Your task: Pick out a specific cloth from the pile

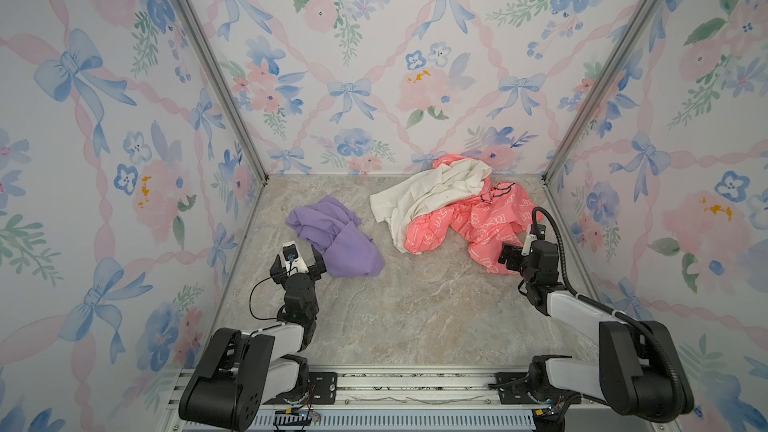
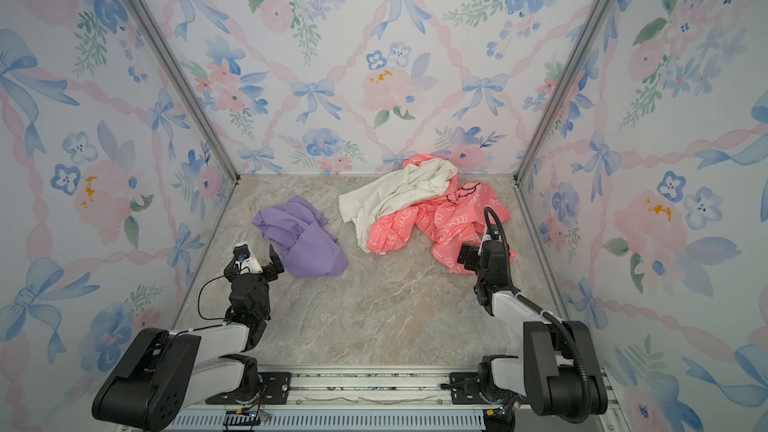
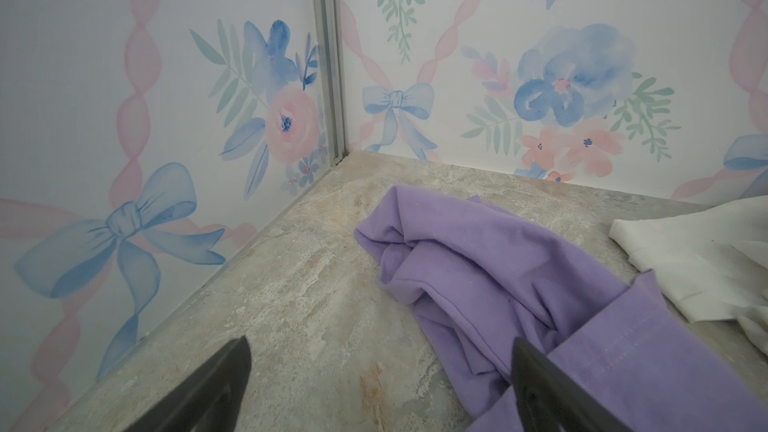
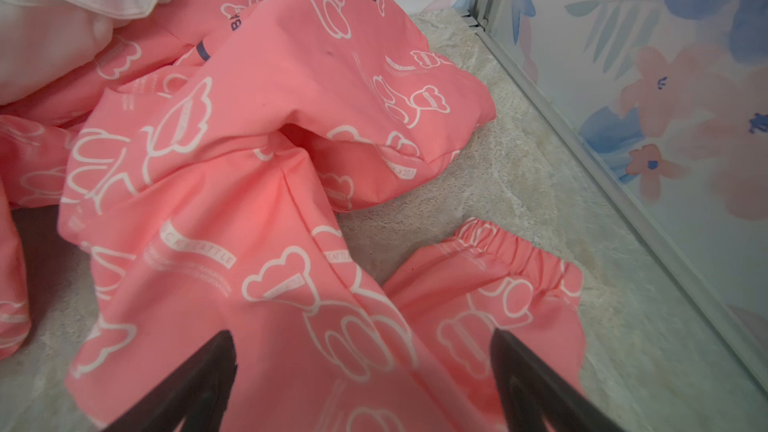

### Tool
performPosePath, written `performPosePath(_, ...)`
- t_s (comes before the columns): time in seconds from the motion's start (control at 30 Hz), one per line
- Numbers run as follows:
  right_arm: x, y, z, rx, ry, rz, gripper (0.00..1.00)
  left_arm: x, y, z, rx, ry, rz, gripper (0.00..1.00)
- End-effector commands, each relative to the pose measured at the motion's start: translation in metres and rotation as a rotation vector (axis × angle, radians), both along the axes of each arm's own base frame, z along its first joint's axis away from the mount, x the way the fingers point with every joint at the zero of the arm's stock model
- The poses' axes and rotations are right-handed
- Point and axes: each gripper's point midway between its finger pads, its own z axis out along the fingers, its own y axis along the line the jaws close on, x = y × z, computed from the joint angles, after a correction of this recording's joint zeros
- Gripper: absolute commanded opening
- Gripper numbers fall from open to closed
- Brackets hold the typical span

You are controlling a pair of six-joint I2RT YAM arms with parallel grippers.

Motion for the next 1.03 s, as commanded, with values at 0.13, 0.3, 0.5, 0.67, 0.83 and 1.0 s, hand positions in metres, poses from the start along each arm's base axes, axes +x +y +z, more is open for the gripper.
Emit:
performPosePath(0.13,0.023,0.007,0.013,-0.043,-0.198,0.076,0.97,0.012,-0.015,0.011,-0.018,-0.102,-0.117,0.98)
performPosePath(0.3,0.028,0.011,0.003,-0.044,-0.172,0.1,0.97,0.024,-0.027,-0.003,0.008,-0.06,-0.173,0.98)
performPosePath(0.5,0.031,0.017,0.004,-0.122,-0.148,0.077,0.97,0.038,-0.021,-0.01,0.011,-0.006,-0.108,0.98)
performPosePath(0.67,0.031,0.017,0.003,-0.11,-0.144,0.084,0.97,0.038,-0.021,-0.009,0.016,-0.008,-0.106,0.98)
performPosePath(0.83,0.031,0.016,0.003,-0.11,-0.145,0.084,0.97,0.039,-0.024,-0.01,0.02,-0.004,-0.114,0.98)
performPosePath(1.0,0.031,0.017,0.003,-0.111,-0.144,0.085,0.97,0.039,-0.023,-0.009,0.018,-0.006,-0.118,0.98)
